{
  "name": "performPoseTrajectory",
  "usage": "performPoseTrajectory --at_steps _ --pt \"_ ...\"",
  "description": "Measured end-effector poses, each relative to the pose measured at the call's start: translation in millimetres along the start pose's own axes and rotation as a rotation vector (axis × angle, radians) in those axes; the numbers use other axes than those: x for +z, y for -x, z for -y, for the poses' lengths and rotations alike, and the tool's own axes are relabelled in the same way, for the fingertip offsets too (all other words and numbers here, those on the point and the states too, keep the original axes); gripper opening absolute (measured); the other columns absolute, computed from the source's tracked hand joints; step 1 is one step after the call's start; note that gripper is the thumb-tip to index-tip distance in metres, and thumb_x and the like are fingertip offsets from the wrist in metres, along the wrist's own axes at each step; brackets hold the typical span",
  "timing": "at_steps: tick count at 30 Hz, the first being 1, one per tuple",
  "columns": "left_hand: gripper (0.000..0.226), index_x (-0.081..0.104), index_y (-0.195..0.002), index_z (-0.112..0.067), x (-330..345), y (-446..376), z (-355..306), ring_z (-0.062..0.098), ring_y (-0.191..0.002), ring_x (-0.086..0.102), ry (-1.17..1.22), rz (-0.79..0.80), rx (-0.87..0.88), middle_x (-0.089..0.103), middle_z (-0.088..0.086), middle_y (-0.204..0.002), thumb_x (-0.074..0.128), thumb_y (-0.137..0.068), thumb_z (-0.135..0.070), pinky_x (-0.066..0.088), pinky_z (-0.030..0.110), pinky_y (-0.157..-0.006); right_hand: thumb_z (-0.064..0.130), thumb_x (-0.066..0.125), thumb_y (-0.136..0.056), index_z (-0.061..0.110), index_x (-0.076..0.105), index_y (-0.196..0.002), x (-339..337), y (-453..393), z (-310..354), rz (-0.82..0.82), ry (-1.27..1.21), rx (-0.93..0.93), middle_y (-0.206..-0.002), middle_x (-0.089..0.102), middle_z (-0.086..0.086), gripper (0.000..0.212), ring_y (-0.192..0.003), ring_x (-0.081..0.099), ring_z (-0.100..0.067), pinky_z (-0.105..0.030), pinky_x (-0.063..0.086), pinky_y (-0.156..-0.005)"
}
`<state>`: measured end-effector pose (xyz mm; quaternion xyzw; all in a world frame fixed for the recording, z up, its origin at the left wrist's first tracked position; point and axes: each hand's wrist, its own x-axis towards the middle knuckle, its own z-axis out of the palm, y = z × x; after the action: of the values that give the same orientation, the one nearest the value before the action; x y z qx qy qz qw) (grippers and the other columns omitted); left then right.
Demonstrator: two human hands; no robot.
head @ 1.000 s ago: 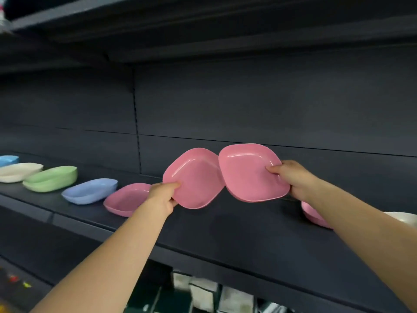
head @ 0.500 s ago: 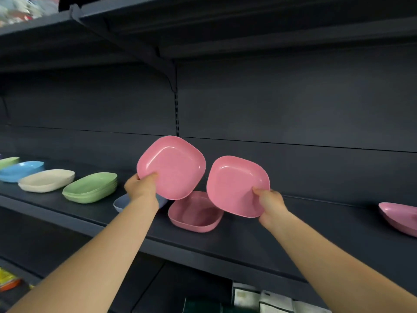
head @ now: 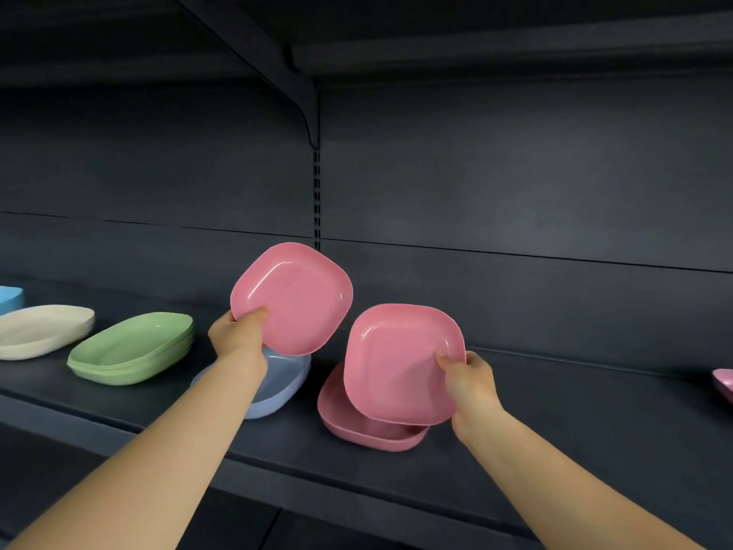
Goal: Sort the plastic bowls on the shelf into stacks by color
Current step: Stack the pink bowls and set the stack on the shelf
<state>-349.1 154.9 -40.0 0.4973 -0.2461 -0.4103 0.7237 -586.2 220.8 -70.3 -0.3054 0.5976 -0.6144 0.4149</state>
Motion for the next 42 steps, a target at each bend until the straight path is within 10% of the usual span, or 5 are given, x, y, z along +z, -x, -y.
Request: performPoseTrajectory --at_steps 17,23,31,42 --pt "0.021 0.056 -0.095 -0.008 12.7 -44.8 -0.5 0.03 -0.09 0.058 -0.118 0.469 -0.187 0.06 0.012 -0.099 0.067 -0.081 0.004 0.048 0.037 -0.077 -0.012 0.048 -0.082 0.016 0.056 -0.106 26.3 32.5 -48.8 -0.219 0.234 -0.192 -0.1 0.061 0.004 0.038 -0.093 0.058 -0.015 -0.019 0.043 -0.065" --pt "0.016 0.06 -0.081 -0.008 24.6 -23.4 13.4 0.025 -0.077 0.062 -0.218 0.7 -0.232 0.064 0.009 -0.084 0.069 -0.078 0.005 0.05 0.036 -0.076 0.007 0.075 -0.076 0.017 0.057 -0.124 14.6 45.1 -45.8 -0.093 -0.053 -0.212 -0.123 0.057 -0.002 0.052 -0.117 0.054 -0.016 -0.036 0.041 -0.106" --pt "0.026 0.064 -0.097 -0.011 32.3 -6.5 34.5 0.025 -0.086 0.064 -0.515 0.929 -0.036 0.067 0.007 -0.091 0.068 -0.077 0.006 0.049 0.032 -0.075 0.036 0.081 -0.064 0.024 0.058 -0.125 11.8 46.8 -41.9 0.064 -0.212 -0.234 -0.131 0.059 -0.002 0.066 -0.123 0.054 -0.017 -0.04 0.037 -0.11" --pt "0.035 0.062 -0.106 -0.012 38.8 4.4 61.3 0.027 -0.102 0.061 -0.88 1.056 0.131 0.062 0.007 -0.111 0.072 -0.073 -0.011 0.051 0.041 -0.09 0.019 0.068 -0.081 0.024 0.052 -0.131 13.8 38.9 -42.0 0.064 -0.149 -0.17 -0.119 0.066 0.003 0.054 -0.109 0.064 -0.015 -0.032 0.049 -0.095"
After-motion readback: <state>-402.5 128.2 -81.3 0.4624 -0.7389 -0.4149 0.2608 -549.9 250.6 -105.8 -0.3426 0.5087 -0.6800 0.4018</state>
